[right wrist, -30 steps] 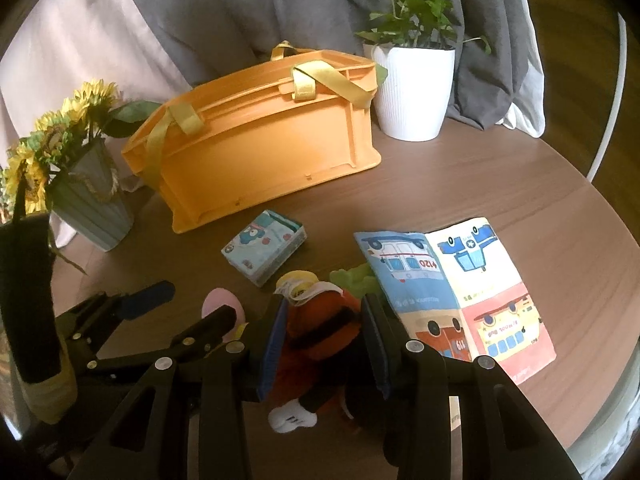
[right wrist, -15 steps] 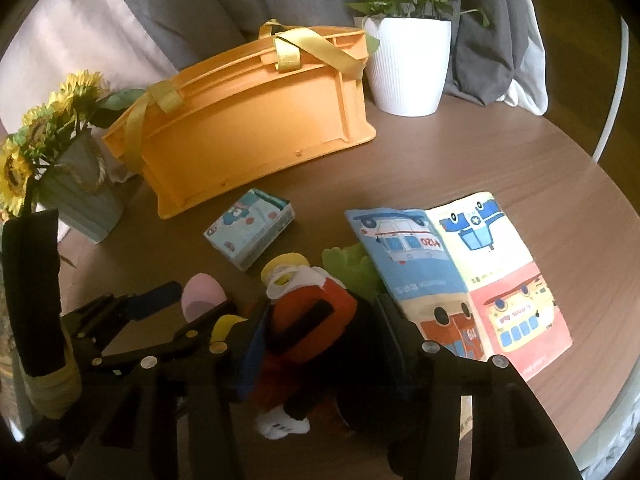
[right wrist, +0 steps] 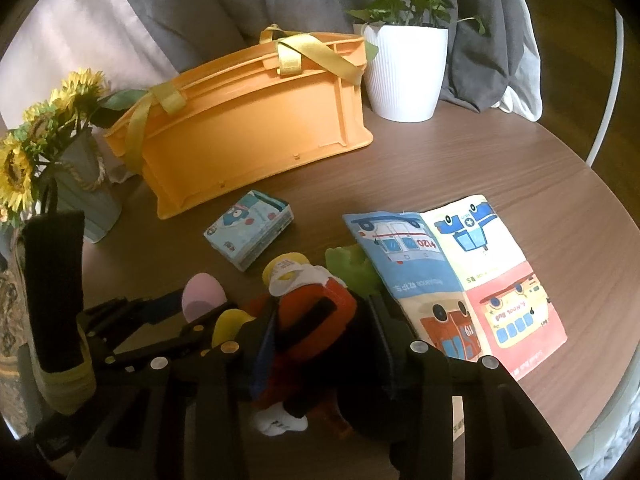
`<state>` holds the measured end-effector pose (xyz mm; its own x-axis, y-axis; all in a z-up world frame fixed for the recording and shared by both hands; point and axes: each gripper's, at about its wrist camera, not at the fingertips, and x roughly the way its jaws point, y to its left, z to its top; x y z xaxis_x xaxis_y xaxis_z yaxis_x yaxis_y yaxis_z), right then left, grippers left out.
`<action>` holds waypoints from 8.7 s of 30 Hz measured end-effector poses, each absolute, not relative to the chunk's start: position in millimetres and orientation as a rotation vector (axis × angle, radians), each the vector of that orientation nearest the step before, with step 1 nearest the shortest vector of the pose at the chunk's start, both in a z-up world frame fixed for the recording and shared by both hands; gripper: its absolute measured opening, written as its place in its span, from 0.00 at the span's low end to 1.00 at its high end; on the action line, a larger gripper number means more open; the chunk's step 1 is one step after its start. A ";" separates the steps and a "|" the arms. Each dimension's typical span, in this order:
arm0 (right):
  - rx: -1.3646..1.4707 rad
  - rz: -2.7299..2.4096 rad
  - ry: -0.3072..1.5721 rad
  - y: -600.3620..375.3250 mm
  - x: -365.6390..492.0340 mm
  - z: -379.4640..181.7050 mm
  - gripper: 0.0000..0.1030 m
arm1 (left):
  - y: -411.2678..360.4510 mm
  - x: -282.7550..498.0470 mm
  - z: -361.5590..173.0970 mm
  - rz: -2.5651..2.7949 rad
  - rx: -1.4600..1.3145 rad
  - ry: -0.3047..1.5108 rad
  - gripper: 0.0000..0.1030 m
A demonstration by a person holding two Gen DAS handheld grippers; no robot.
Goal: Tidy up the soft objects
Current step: 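Close left gripper around the pink egg-shaped sponge, then carry the sponge in left gripper while right gripper carries the plush toy over the crate, then open left gripper to drop the sponge while right gripper drops the plush toy into the crate, then pull both grippers back from the crate toward the items on the table, then move left gripper to the red fuzzy pompom while right gripper approaches the fabric picture book, then close left gripper on the red pompom while right gripper pinches the picture book edge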
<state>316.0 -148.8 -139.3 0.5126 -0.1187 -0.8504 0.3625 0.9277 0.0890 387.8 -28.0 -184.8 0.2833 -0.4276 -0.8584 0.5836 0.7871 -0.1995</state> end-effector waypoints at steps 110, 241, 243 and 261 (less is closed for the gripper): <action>0.091 0.207 0.899 -199.4 617.1 -86.9 0.45 | -48.6 612.7 -84.5 -0.315 0.140 0.920 0.43; 0.161 -0.401 1.119 -187.0 281.4 -170.0 0.50 | -71.9 319.6 -180.6 -0.974 0.418 0.801 0.79; 0.168 -0.403 1.116 -190.2 282.2 -171.8 0.50 | -75.1 323.4 -183.2 -0.983 0.395 0.827 0.79; 0.233 -0.359 1.076 -200.2 275.1 -168.3 0.08 | -81.2 325.2 -189.0 -0.945 0.294 0.905 0.43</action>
<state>275.1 -200.2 -168.3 0.4259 -0.1717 -0.8884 0.3959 0.9182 0.0123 325.2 -81.2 -189.0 0.2648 -0.5723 -0.7761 0.8006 0.5791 -0.1539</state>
